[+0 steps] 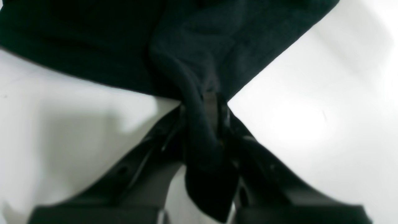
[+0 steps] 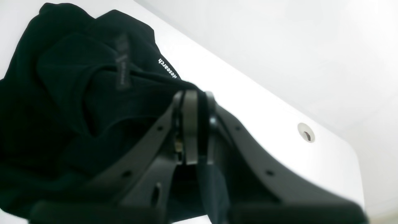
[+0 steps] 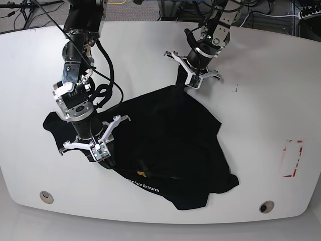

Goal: Fold the T-shirt properly
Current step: 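Grasp shirt edges with both grippers, left gripper at the shirt's corner, then lift the shirt with both grippers and stretch it apart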

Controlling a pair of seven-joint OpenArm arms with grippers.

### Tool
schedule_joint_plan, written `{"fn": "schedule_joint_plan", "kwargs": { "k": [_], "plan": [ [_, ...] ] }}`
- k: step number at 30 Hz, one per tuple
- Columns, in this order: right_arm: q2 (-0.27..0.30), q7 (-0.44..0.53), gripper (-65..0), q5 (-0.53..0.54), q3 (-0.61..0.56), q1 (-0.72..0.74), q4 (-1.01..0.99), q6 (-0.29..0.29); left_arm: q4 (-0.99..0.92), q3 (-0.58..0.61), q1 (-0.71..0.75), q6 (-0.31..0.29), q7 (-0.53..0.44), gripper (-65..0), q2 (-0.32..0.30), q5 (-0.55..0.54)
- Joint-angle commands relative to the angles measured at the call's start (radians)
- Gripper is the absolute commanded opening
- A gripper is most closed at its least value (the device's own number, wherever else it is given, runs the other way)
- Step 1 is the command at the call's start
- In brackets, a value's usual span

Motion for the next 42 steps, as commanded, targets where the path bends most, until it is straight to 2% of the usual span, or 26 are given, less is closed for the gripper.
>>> {"fn": "schedule_joint_plan", "kwargs": {
  "k": [1,6,16,25,34,37,42],
  "plan": [
    [0.003,0.032,-65.0,0.001,0.037,0.029,0.014,-0.013,0.069,-0.039,0.035,0.002,0.002,-64.6,-0.025,-0.002],
    [0.003,0.032,-65.0,0.001,0.086,0.061,0.01,-0.013,0.164,-0.125,0.09,-0.001,0.002,-64.6,-0.039,0.001],
    [0.009,0.032,-65.0,0.003,0.119,0.098,0.008,-0.013,0.312,-0.294,0.195,-0.001,0.002,-64.6,-0.126,-0.003],
    [0.009,0.032,-65.0,0.003,0.119,0.152,-0.048,-0.013,0.441,-0.452,0.242,-0.004,0.002,-64.6,-0.124,-0.005],
    [0.01,0.032,-65.0,0.001,0.119,0.251,-0.141,-0.013,0.48,-0.59,0.212,-0.003,0.005,-64.6,-0.121,-0.006],
    [0.029,0.032,-65.0,0.001,0.12,0.29,-0.173,-0.013,0.477,-0.627,0.163,-0.003,0.043,-64.6,-0.121,-0.006],
    [0.056,0.032,-65.0,0.001,0.12,0.363,-0.236,-0.013,0.482,-0.69,0.061,-0.004,0.172,-64.6,-0.121,-0.008]
  ]
}}
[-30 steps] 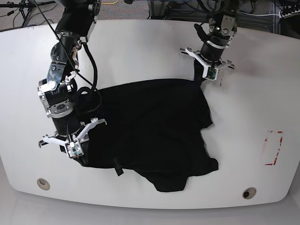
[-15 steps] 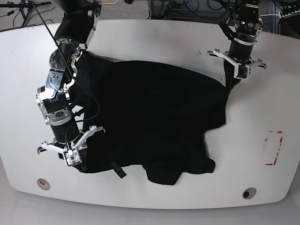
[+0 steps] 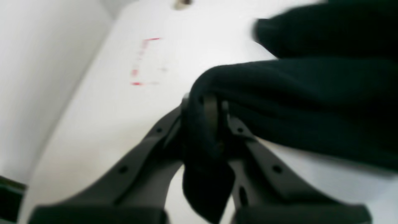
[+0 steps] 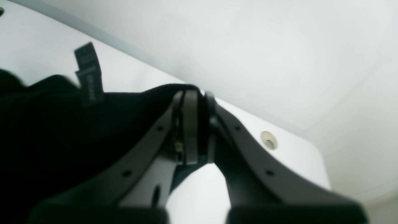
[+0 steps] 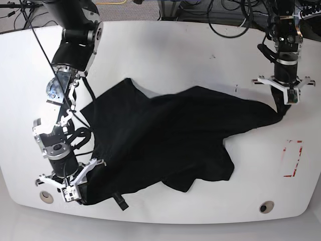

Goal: Fold the T-shirt properly
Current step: 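Lift the shirt with both grippers and stretch it apart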

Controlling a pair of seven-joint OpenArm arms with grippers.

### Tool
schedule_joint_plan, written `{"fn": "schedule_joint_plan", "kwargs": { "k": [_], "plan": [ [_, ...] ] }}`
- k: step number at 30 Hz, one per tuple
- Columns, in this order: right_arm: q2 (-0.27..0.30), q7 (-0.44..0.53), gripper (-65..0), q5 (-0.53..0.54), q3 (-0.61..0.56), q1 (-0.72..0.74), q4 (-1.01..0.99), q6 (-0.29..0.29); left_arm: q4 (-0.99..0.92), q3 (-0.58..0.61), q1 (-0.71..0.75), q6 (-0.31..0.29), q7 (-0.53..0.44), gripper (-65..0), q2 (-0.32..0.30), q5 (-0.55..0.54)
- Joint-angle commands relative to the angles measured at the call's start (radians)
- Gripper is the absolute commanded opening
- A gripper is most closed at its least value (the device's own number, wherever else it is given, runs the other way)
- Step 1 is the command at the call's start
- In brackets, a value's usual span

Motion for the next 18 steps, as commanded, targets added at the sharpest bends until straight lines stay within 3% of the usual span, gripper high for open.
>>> {"fn": "schedule_joint_plan", "kwargs": {
  "k": [1,9,12,18],
  "plan": [
    [0.016,0.034,-65.0,0.002,0.005,0.074,-0.012,-0.012,0.024,-0.036,-0.053,0.005,0.009,-64.6,-0.008,-0.003],
    [0.022,0.028,-65.0,0.002,0.003,0.191,-0.058,-0.012,0.029,-0.102,-0.303,-0.067,0.19,-64.6,-0.016,-0.057],
    [0.056,-0.015,-65.0,0.002,-0.003,0.243,-0.061,-0.012,0.036,-0.105,-0.429,-0.081,0.29,-64.6,-0.016,-0.057],
    [0.065,-0.064,-65.0,0.004,-0.003,0.36,-0.087,-0.012,0.038,-0.105,-0.657,-0.121,0.431,-64.6,-0.044,-0.057]
  ]
}}
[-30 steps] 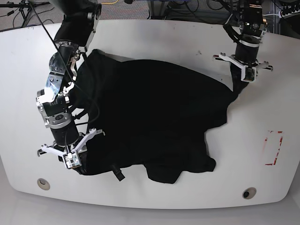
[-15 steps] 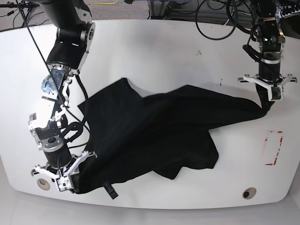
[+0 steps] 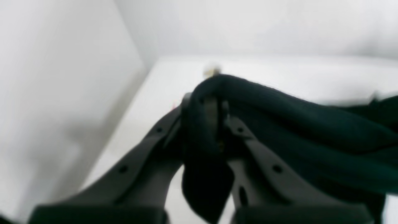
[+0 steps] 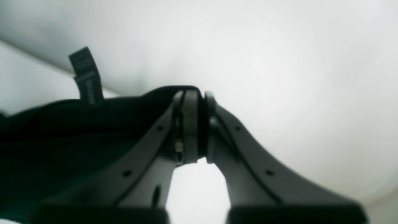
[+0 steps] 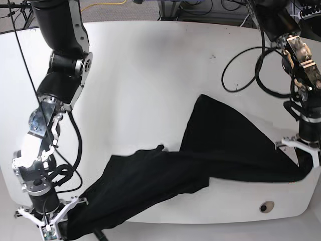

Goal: Fold the T-shirt properly
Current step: 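Lift the shirt with both grippers and stretch it apart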

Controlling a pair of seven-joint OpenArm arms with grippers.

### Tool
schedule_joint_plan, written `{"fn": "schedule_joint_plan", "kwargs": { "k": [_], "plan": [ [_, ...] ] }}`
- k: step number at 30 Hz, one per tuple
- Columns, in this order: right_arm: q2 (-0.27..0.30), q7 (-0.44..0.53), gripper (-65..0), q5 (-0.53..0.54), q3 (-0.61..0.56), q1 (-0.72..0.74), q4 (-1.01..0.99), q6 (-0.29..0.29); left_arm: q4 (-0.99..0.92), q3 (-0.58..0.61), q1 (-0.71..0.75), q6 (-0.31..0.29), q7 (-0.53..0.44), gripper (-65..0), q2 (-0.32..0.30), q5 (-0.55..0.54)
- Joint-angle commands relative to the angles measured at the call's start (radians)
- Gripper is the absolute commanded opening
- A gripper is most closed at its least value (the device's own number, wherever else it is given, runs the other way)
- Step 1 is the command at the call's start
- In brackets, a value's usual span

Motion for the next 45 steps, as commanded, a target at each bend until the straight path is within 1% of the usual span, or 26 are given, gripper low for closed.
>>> {"fn": "schedule_joint_plan", "kwargs": {
  "k": [1,4,5,11,15,17,20,24,28,32,36,38,40,41,45],
  "plan": [
    [0.012,0.023,-65.0,0.007,-0.002,0.089,0.008,-0.013,0.023,-0.005,-0.104,-0.001,0.002,-64.6,-0.032,0.001],
    [0.013,0.01,-65.0,0.007,-0.003,0.137,-0.003,-0.013,0.022,-0.005,-0.204,-0.005,0.036,-64.6,-0.035,0.004],
    [0.015,0.002,-65.0,0.007,-0.003,0.16,-0.009,-0.013,0.022,-0.005,-0.259,-0.005,0.05,-64.6,-0.039,0.005],
    [0.042,-0.023,-65.0,0.007,-0.003,0.244,-0.012,-0.008,0.019,-0.003,-0.419,-0.033,0.088,-64.6,-0.089,0.005],
    [0.052,-0.027,-65.0,0.007,-0.003,0.283,-0.013,-0.007,0.016,-0.003,-0.477,-0.037,0.088,-64.6,-0.124,0.007],
    [0.075,-0.027,-65.0,0.007,-0.003,0.287,-0.013,-0.007,0.016,-0.003,-0.486,-0.037,0.088,-64.6,-0.143,0.007],
    [0.094,-0.036,-65.0,0.008,-0.003,0.284,-0.013,-0.007,0.016,-0.003,-0.488,-0.037,0.09,-64.6,-0.155,0.007],
    [0.11,-0.078,-65.0,0.016,0.003,0.267,-0.013,-0.002,0.016,-0.009,-0.439,-0.039,0.105,-64.6,-0.158,-0.001],
    [0.114,-0.081,-65.0,0.016,0.006,0.198,0.003,0.0,0.02,-0.009,-0.354,-0.039,0.104,-64.6,-0.157,-0.004],
    [0.127,-0.084,-65.0,0.018,0.008,0.085,0.071,0.0,0.025,-0.02,-0.264,-0.039,0.102,-64.6,-0.149,-0.005],
    [0.122,-0.084,-65.0,0.018,0.066,-0.043,0.138,-0.002,0.023,-0.068,-0.178,-0.042,0.102,-64.6,-0.143,-0.01],
    [0.122,-0.084,-65.0,0.019,0.087,-0.101,0.155,-0.002,0.023,-0.092,-0.142,-0.06,0.102,-64.6,-0.123,-0.028],
    [0.122,-0.084,-65.0,0.019,0.104,-0.17,0.177,0.0,0.023,-0.123,-0.087,-0.091,0.102,-64.6,-0.114,-0.05],
    [0.122,-0.084,-65.0,0.019,0.106,-0.189,0.184,0.0,0.023,-0.132,-0.069,-0.097,0.102,-64.6,-0.114,-0.055],
    [0.121,-0.084,-65.0,0.019,0.143,-0.327,0.237,0.015,0.023,-0.186,0.04,-0.152,0.102,-64.7,-0.111,-0.062]
  ]
}}
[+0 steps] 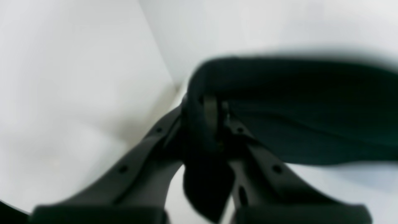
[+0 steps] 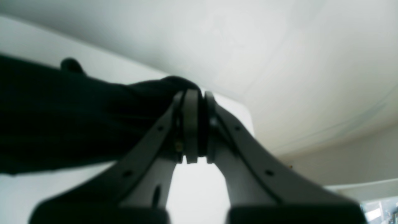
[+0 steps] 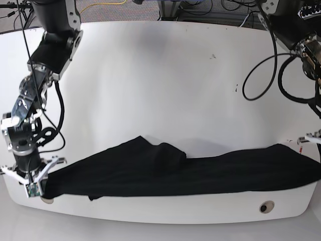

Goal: Fold the T-shirt properly
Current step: 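Lift the shirt with both grippers and stretch it apart, then drag the held shirt edge away across the table, laying it flat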

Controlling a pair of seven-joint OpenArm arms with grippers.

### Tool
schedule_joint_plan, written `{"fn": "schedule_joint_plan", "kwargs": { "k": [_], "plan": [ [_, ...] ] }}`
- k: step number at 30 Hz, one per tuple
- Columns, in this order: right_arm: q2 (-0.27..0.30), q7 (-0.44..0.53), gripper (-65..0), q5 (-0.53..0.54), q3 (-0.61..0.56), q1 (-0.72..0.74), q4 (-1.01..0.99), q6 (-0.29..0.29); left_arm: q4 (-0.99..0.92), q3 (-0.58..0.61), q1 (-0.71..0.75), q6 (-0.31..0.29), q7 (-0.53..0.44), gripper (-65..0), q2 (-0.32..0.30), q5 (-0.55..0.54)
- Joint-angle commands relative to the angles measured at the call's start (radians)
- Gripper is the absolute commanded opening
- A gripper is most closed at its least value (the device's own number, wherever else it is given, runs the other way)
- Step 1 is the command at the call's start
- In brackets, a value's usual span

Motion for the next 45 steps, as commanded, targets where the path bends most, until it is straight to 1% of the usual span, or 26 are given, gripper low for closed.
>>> {"fn": "schedule_joint_plan", "kwargs": {
  "k": [1,3,5,7,10,12,13,16,19,23,26,31,37,45],
  "plan": [
    [0.011,0.02,-65.0,-0.002,0.028,-0.054,0.042,-0.002,0.015,-0.031,0.04,-0.018,-0.025,-64.7,-0.013,0.012],
    [-0.013,0.02,-65.0,-0.002,0.051,-0.12,0.051,0.0,0.017,-0.054,0.1,-0.057,-0.025,-64.7,-0.01,0.012],
    [-0.036,0.02,-65.0,-0.002,0.089,-0.175,0.065,0.017,0.017,-0.077,0.158,-0.081,-0.025,-64.9,-0.01,0.012],
    [-0.056,0.021,-65.0,-0.002,0.126,-0.232,0.077,0.047,0.017,-0.1,0.219,-0.096,-0.025,-64.9,-0.006,0.012],
    [-0.101,0.023,-65.0,-0.006,0.17,-0.304,0.077,0.089,0.015,-0.129,0.298,-0.113,-0.025,-64.9,0.03,0.012],
    [-0.124,0.024,-65.0,-0.013,0.186,-0.338,0.08,0.102,0.015,-0.141,0.341,-0.133,-0.025,-64.9,0.047,0.012],
    [-0.139,0.026,-65.0,-0.014,0.201,-0.375,0.088,0.113,0.015,-0.157,0.382,-0.158,-0.025,-64.9,0.06,0.012],
    [-0.165,0.026,-65.0,-0.013,0.221,-0.428,0.095,0.121,0.012,-0.176,0.44,-0.199,-0.025,-64.9,0.077,0.014],
    [-0.183,0.026,-65.0,-0.011,0.227,-0.467,0.098,0.121,0.012,-0.187,0.486,-0.224,-0.025,-64.9,0.099,0.017],
    [-0.205,0.026,-65.0,-0.013,0.24,-0.539,0.118,0.121,0.01,-0.193,0.571,-0.233,-0.027,-64.9,0.117,0.017],
    [-0.225,0.026,-65.0,-0.013,0.241,-0.582,0.123,0.121,0.009,-0.195,0.623,-0.233,-0.027,-64.9,0.117,0.017],
    [-0.24,0.026,-65.0,-0.013,0.243,-0.649,0.123,0.121,0.007,-0.195,0.687,-0.233,-0.027,-64.9,0.112,0.017],
    [-0.259,0.026,-65.0,-0.011,0.243,-0.708,0.121,0.121,0.006,-0.224,0.724,-0.233,-0.028,-64.9,0.109,0.018],
    [-0.266,0.021,-65.0,-0.013,0.243,-0.766,0.117,0.119,0.006,-0.259,0.733,-0.233,-0.028,-64.7,0.108,0.02]
  ]
}}
